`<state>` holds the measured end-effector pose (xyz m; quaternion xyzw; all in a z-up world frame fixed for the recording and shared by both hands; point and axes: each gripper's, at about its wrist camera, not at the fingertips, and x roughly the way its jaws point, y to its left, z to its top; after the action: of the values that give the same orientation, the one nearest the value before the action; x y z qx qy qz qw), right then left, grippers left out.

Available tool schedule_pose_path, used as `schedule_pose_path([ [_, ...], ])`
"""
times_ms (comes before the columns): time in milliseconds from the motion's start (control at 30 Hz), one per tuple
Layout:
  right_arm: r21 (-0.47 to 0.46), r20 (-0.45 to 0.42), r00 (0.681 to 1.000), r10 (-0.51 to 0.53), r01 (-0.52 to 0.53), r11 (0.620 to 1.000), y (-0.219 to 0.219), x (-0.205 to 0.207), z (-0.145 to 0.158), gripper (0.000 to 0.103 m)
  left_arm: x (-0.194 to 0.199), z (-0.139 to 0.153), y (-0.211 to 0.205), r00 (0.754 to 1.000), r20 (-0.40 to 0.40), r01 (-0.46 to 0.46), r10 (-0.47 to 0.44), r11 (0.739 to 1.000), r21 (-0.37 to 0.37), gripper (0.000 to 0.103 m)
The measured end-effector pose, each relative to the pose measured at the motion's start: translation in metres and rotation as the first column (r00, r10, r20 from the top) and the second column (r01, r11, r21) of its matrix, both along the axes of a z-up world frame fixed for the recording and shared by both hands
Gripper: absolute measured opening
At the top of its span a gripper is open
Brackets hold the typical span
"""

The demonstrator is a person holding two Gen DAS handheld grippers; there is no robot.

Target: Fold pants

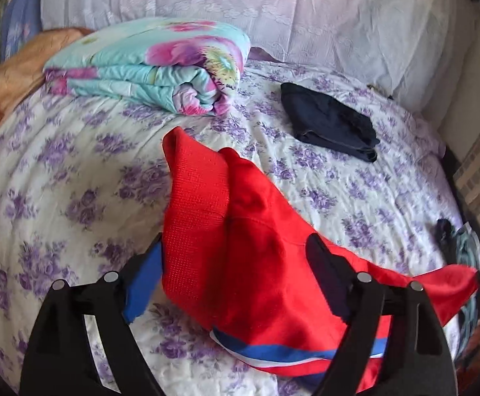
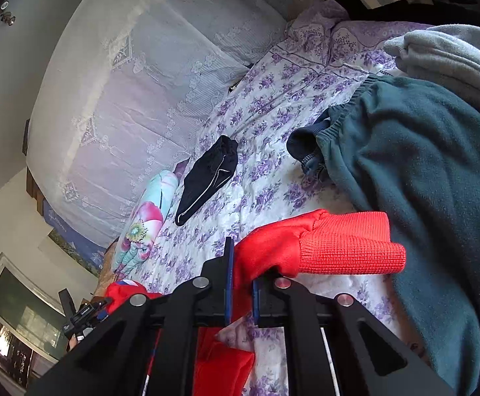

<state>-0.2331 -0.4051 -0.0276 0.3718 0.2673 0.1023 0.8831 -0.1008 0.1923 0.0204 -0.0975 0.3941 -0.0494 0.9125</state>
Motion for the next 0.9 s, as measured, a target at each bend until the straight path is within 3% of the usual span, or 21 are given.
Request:
schedule_pose_path([
  [33, -0.002, -0.001, 1.0, 0.0, 0.0, 1.0, 0.0, -0.001, 0.001, 0.009, -0.002, -0.002, 0.0, 1.0, 0.0, -0.001, 0.001, 1.0, 0.006, 0.076],
  [67, -0.003, -0.002, 1.0, 0.0, 0.0, 1.0, -0.001, -0.001, 0.0, 0.009, -0.003, -0.006, 0.003, 1.0, -0.011, -0.012, 0.013, 1.0, 0.012, 0.056],
  [100, -0.002, -0.003, 1.0, -0.001, 0.001, 1.0, -0.001, -0.001, -0.001, 0.009, -0.003, -0.008, 0.009, 1.0, -0.027, -0.016, 0.016, 1.0, 0.008, 0.051],
  [167, 0.004, -0.007, 1.0, 0.001, -0.001, 1.0, -0.002, 0.001, -0.003, 0.009, -0.008, -0.01, 0.021, 0.999, -0.047, -0.012, 0.009, 0.998, -0.064, 0.046],
  [267, 0.018, -0.009, 1.0, 0.016, -0.015, 1.0, -0.001, 0.009, -0.003, 0.009, -0.013, 0.002, 0.03, 0.998, -0.051, -0.031, 0.027, 0.995, -0.096, 0.044],
  [433, 0.018, 0.033, 0.999, 0.041, -0.041, 0.999, 0.003, 0.003, 0.01, 0.009, -0.065, 0.054, 0.04, 0.997, 0.07, -0.021, 0.032, 0.988, -0.152, 0.042],
  [533, 0.017, 0.051, 0.997, 0.062, -0.063, 0.998, 0.003, -0.001, 0.016, 0.009, -0.107, 0.082, 0.063, 0.989, 0.127, -0.054, 0.078, 0.981, -0.188, 0.026],
  [600, 0.016, 0.055, 0.996, 0.069, -0.07, 0.997, 0.005, 0.0, 0.016, 0.009, -0.126, 0.099, 0.081, 0.978, 0.152, -0.122, 0.146, 0.98, -0.156, 0.025],
  [700, 0.031, 0.026, 0.996, 0.084, -0.085, 0.996, 0.009, 0.006, 0.003, 0.009, -0.124, 0.094, 0.101, 0.969, 0.1, -0.218, 0.225, 0.973, -0.08, 0.047],
  [733, 0.039, 0.018, 0.996, 0.087, -0.087, 0.995, 0.01, 0.007, -0.001, 0.009, -0.124, 0.085, 0.105, 0.963, 0.073, -0.255, 0.259, 0.965, -0.059, 0.054],
  [900, 0.064, -0.014, 0.997, 0.073, -0.072, 0.995, 0.006, 0.004, -0.014, 0.009, -0.151, 0.01, 0.092, 0.977, -0.064, -0.209, 0.205, 0.976, -0.064, 0.054],
])
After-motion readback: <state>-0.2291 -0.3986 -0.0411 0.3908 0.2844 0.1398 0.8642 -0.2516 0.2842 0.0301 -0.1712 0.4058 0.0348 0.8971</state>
